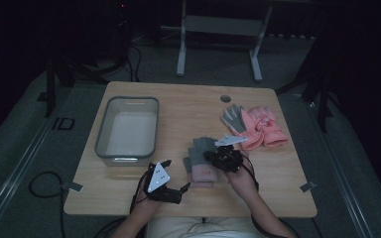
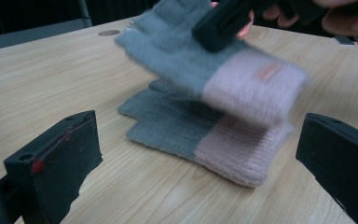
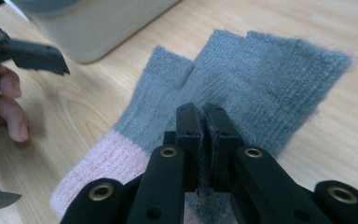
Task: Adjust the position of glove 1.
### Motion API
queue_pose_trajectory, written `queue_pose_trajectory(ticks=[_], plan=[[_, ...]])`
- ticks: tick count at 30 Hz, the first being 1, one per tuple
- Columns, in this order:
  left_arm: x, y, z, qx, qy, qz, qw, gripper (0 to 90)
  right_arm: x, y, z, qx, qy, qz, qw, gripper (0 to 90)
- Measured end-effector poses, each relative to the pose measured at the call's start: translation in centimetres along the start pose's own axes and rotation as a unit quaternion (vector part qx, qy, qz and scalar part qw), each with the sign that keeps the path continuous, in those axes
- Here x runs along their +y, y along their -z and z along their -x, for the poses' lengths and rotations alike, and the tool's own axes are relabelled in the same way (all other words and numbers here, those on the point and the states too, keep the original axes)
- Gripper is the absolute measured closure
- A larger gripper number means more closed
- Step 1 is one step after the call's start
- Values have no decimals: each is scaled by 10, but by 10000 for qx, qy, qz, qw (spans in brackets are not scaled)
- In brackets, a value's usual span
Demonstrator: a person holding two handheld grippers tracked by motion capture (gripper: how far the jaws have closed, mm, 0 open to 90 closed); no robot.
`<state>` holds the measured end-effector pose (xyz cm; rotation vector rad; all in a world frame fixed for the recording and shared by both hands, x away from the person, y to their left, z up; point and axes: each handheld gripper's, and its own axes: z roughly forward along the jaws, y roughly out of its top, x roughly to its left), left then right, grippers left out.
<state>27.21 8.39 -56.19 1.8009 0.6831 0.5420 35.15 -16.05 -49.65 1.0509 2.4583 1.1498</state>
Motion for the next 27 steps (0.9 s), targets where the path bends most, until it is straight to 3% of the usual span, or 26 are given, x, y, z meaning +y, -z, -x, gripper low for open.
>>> queue_pose_trajectory(ticks=[6, 11, 17, 23, 27], plan=[[0, -1, 1, -15, -28, -50, 10000, 0, -8, -13, -4, 117, -27, -146, 9998, 853], [1, -2, 3, 6, -175, -110, 9998, 0, -11, -20, -2, 99, -22, -248, 9996, 852], [1, -2, 3, -1, -155, -110, 9998, 0, -15, -28, 0, 184, -34, -329, 9993, 850], [1, -3, 4, 181, -83, -148, 9997, 0, -19, -33, 1, 177, -107, -385, 9990, 842], [2, -4, 1, -15, -90, -236, 9997, 0, -22, -36, 2, 194, -111, -393, 9990, 831]])
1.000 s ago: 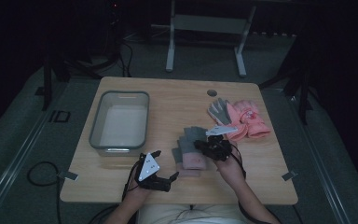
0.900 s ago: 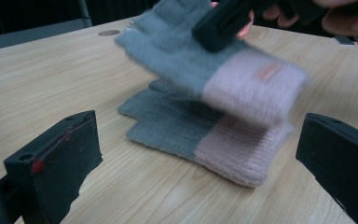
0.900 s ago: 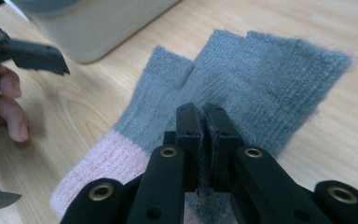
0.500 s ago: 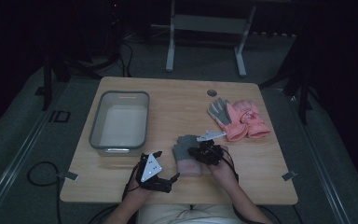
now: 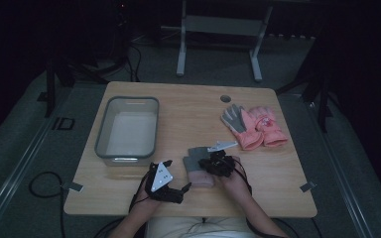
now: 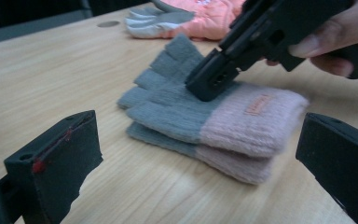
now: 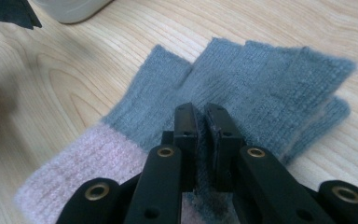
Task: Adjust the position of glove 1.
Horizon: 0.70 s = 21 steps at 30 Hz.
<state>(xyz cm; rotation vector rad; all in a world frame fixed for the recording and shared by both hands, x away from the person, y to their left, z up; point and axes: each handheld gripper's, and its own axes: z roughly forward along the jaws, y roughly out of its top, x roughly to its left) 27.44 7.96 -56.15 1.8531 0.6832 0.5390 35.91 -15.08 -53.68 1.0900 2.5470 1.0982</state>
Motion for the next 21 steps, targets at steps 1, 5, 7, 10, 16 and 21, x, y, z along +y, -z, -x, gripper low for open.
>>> queue_pose_trajectory(ticks=[1, 5, 7, 10, 16, 21], plan=[[0, 0, 0, 2, -15, -41, 10000, 0, -1, 0, 1, 19, -32, 17, 10000, 829], [-1, 2, -1, 131, -21, -37, 9999, 0, -5, -1, 2, 52, -127, 74, 9999, 793], [-1, 2, 0, 159, -39, -30, 9999, 0, -4, 1, 2, 47, -121, 98, 9999, 737], [2, 0, 5, 268, -326, -122, 9990, 0, -1, 13, 1, 16, -40, 235, 9997, 696], [19, -5, 15, -128, -410, -518, 9977, 54, 12, 37, 20, -210, -58, 530, 9984, 640], [25, -13, 21, -812, -617, -781, 9917, 66, 23, 37, 35, -251, -116, 508, 9983, 589]])
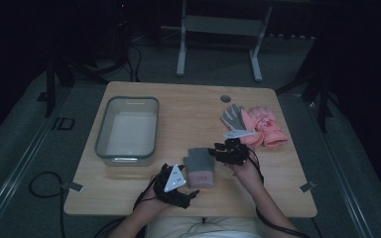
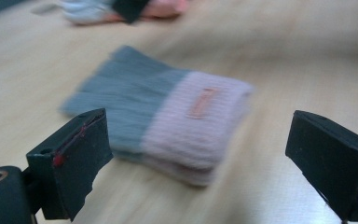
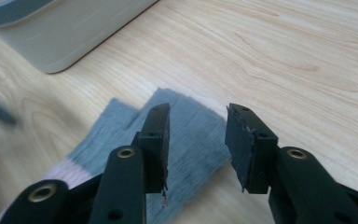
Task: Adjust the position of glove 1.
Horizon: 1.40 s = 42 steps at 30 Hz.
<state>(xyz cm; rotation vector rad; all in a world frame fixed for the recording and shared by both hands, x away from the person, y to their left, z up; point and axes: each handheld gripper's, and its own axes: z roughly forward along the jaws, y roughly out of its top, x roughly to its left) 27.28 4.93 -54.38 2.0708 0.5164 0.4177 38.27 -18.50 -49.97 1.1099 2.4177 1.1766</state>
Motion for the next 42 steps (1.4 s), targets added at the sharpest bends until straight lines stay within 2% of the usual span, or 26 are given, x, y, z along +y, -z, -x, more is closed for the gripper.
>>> queue_pose_trajectory(ticks=[1, 4, 7, 9, 14, 18, 22, 24, 27, 30, 32, 34, 37, 42], plan=[[1, -2, 0, -106, -69, -39, 9999, 83, 1, -2, 3, -1, -4, -16, 10000, 587], [5, -9, -2, -250, -247, -173, 9992, 129, 3, -11, 9, 43, -85, -110, 9999, 572], [8, -17, -5, -288, -452, -351, 9979, 148, 4, -24, 12, 91, -88, -267, 9996, 538], [9, -21, -7, -314, -600, -443, 9967, 191, 4, -34, 14, 89, -99, -385, 9992, 505], [9, -31, -7, -203, -850, -631, 9942, 236, 3, -49, 19, 6, -95, -646, 9979, 472], [4, -38, -4, -145, -1027, -791, 9914, 240, -1, -57, 22, 105, -143, -852, 9962, 427], [2, -40, -4, -62, -1038, -816, 9912, 274, -4, -59, 26, 190, -300, -937, 9950, 403], [3, -40, -5, -24, -988, -837, 9916, 299, -4, -59, 26, 187, -304, -921, 9951, 404], [3, -40, -5, 14, -1058, -841, 9908, 366, -6, -58, 24, 189, -215, -887, 9956, 430], [4, -39, -5, 48, -1125, -847, 9900, 439, -7, -58, 23, 379, -314, -872, 9950, 550], [6, -37, -7, 3, -1033, -812, 9913, 504, -6, -58, 22, 503, -381, -936, 9936, 630], [7, -36, -7, 8, -1026, -809, 9914, 575, -5, -59, 21, 608, -414, -989, 9924, 710], [10, -33, -7, 37, -964, -792, 9922, 658, -3, -57, 16, 539, -273, -999, 9932, 748], [17, -28, -10, 77, -970, -834, 9918, 683, 2, -51, 11, 513, -186, -823, 9951, 757]])
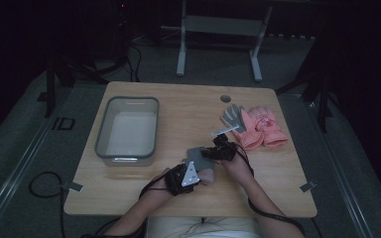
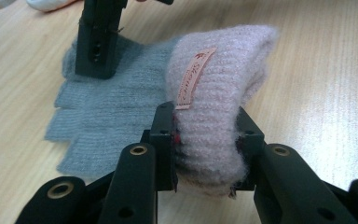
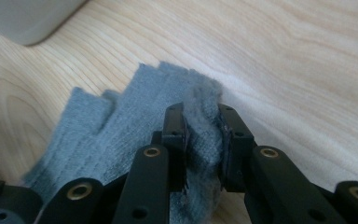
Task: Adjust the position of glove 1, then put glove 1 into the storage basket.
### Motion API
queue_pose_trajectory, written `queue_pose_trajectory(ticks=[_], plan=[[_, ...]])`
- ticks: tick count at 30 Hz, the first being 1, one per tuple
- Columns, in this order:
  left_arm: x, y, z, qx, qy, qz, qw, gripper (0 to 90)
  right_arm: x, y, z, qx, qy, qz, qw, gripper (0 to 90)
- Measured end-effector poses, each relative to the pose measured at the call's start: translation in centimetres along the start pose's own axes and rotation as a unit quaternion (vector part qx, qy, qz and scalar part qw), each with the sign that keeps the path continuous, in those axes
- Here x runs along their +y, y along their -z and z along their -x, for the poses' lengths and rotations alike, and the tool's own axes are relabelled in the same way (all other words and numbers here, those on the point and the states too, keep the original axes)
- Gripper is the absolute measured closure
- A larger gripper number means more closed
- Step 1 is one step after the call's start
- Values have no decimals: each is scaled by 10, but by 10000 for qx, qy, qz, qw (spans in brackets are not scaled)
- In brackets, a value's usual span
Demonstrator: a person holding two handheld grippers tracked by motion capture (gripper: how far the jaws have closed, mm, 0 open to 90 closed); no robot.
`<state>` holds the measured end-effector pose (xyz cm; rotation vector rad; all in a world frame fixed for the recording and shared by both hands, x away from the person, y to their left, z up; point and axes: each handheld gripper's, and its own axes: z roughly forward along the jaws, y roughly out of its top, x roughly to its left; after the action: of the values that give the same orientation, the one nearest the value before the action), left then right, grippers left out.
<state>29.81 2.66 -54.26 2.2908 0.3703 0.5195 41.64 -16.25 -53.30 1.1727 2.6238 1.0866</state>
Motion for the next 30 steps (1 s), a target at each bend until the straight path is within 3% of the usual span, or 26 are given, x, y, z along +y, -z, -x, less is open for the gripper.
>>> queue_pose_trajectory(ticks=[10, 19, 30], plan=[[12, 22, -16, 13, -78, -34, 10000, 689, 15, 16, -8, 100, 39, 308, 9995, 758], [17, 48, -31, 159, -130, -31, 9998, 690, 39, 25, -21, 179, 152, 531, 9983, 758], [24, 78, -52, 340, -198, -143, 9991, 695, 76, 28, -42, 165, 455, 672, 9966, 758]])
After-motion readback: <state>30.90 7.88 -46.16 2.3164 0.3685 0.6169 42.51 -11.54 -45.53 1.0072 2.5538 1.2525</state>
